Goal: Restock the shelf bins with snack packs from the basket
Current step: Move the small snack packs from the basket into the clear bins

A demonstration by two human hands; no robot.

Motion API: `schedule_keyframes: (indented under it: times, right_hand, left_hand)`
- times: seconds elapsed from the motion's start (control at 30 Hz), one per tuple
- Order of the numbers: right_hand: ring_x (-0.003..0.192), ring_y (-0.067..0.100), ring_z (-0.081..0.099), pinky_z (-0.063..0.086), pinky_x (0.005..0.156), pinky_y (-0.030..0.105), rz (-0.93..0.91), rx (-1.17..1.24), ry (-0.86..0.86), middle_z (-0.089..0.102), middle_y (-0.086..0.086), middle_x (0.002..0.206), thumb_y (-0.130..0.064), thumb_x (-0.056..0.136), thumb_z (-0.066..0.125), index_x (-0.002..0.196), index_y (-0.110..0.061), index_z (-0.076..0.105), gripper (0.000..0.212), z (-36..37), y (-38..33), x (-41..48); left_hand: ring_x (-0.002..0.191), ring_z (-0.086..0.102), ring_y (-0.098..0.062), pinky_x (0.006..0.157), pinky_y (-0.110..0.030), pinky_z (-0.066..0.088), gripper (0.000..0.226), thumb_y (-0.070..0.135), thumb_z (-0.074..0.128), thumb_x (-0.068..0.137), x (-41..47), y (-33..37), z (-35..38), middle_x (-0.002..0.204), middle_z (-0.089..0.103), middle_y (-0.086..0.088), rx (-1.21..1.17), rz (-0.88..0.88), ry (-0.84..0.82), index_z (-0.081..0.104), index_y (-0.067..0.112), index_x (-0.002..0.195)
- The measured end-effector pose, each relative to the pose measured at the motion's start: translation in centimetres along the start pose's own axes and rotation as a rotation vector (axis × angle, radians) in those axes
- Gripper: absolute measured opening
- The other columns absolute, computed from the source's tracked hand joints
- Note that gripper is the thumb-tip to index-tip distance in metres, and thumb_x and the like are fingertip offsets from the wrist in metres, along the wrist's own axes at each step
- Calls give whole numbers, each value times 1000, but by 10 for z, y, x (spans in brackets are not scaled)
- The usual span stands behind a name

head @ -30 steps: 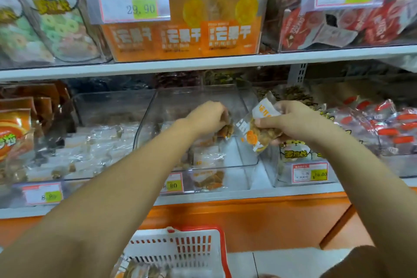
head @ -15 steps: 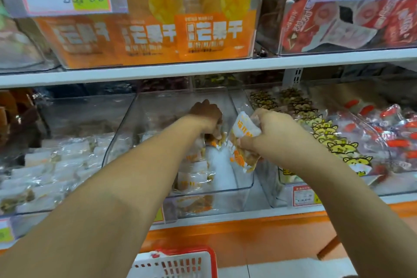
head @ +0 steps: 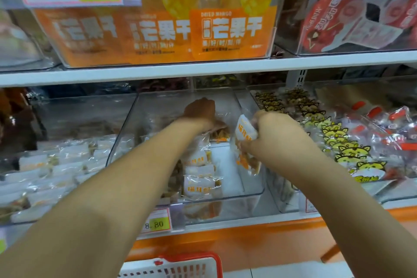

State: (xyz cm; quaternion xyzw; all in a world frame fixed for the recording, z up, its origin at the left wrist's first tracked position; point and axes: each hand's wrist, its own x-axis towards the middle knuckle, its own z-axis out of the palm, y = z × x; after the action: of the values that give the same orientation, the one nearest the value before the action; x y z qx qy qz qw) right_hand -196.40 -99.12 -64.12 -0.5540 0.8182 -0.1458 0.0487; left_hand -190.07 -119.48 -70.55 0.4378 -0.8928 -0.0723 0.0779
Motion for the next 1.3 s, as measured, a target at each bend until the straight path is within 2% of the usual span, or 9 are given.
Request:
schedule_keyframes:
  times: [0.13,0.27,0.53,0.77,0.9,1.07,1.13,1.2,1.3]
  right_hand:
    - [83,30,56,35,63,27,-64,-91,84,52,7,82,-27,90,56,92,-10,52,18,4,-15,10]
    - [98,35,60,36,65,29,-101,-198,82,62,15,102,-12,86,58,96,-10,53,11,22,-30,30]
    - [122,31,51,45,92,37,95,-293,-112,54,14,131,-11,89,58,125,-5,55,37,42,-56,95]
    - [83,23,55,49,83,30,-32,-526,-445,53,6,73,-13,81,70,97,-8,66,17,63,-67,124]
    - [106,27,60,47,82,30,-52,-419,-255,65,11,106,-13,88,62,111,-6,61,25,86,-59,123]
    - [124,34,39,41,88,38,-85,-482,44,40,15,134,-12,86,60,131,-8,40,50,100,-49,114]
    - [117,33,50,44,82,35,-35,-403,46,50,16,128,-11,90,57,125,-5,47,37,92,-51,109]
    - [89,24,64,48,76,30,-3,-367,-184,71,8,92,-15,93,55,97,-5,61,12,83,-50,106]
    - [45,12,52,48,52,22,129,-186,-642,72,15,77,-12,100,42,77,-12,64,32,86,-46,106]
  left_hand:
    - [102,54,-20,75,-27,38,49,54,63,83,-34,-22,-13,119,57,-5,-112,79,23,57,18,116]
    - [116,55,-22,95,-27,44,48,40,56,92,-68,-35,-1,134,55,-3,-126,135,-55,49,23,136]
    - [106,59,-32,88,-38,51,40,34,50,94,-78,-42,10,119,63,-12,-48,59,30,53,19,131]
    - [108,59,-29,82,-32,46,34,26,52,95,-77,-36,12,120,62,-8,-5,-10,98,53,25,128]
    - [111,56,-29,83,-31,41,31,27,50,95,-78,-33,9,124,57,-9,56,-19,118,53,17,124]
    - [114,54,-29,87,-32,41,32,25,53,93,-80,-33,8,125,56,-10,57,-21,120,53,15,123]
    - [115,53,-30,88,-32,41,33,26,53,93,-81,-33,7,126,55,-11,54,-26,111,52,15,125]
    - [117,52,-30,89,-32,41,34,27,53,93,-81,-32,5,128,54,-11,51,-31,97,51,14,125]
    - [117,52,-29,90,-32,41,35,27,53,93,-82,-32,4,128,54,-11,46,-39,83,51,14,125]
